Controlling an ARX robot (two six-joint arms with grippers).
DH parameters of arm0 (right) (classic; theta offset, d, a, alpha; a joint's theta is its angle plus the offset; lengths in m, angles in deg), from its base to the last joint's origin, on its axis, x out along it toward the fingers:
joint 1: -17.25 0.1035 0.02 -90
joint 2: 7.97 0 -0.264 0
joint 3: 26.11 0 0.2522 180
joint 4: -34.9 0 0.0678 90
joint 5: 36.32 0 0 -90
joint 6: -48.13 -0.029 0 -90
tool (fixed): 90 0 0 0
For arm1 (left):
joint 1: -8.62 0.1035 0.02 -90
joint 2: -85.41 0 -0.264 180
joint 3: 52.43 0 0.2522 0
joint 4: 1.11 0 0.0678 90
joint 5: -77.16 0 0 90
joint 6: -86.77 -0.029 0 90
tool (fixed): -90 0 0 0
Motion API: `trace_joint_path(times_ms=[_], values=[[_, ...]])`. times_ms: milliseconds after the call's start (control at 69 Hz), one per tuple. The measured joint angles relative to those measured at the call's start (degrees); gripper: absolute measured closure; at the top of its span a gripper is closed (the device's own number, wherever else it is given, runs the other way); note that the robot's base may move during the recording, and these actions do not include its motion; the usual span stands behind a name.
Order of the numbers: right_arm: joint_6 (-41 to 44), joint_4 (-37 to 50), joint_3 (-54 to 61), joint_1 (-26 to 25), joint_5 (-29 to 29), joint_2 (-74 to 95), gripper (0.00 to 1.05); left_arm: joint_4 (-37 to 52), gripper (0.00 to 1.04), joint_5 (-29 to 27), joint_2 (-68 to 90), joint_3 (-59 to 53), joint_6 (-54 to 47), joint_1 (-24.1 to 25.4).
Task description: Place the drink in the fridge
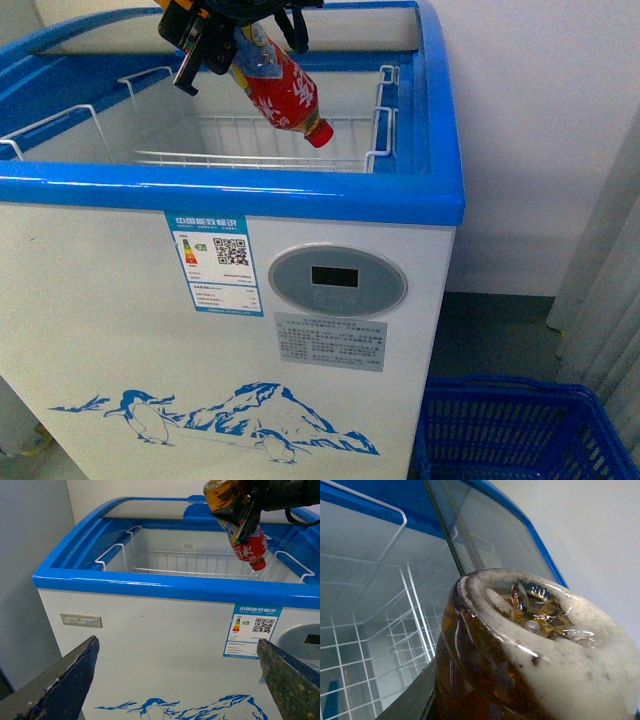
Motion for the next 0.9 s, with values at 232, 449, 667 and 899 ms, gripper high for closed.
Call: trace_joint_path(times_ms=[232, 449, 667, 899], values=[[1.1, 0.5, 3.2, 0.0, 0.6, 0.0, 0.6, 0.0, 0.08, 0.0, 0.0, 0.0, 0.0, 0.0], [1.1, 0.9, 3.7, 0.0, 0.7, 0.0, 0.6, 0.0, 0.08, 0.0, 0.0, 0.0, 0.0, 0.0], [1.1, 0.9, 3.7, 0.0, 0.7, 0.0, 0.6, 0.0, 0.08, 0.0, 0.0, 0.0, 0.0, 0.0], [1.1, 0.8, 3.7, 0.0, 0.7, 0.0, 0.6, 0.0, 0.08, 0.0, 0.0, 0.0, 0.0, 0.0]])
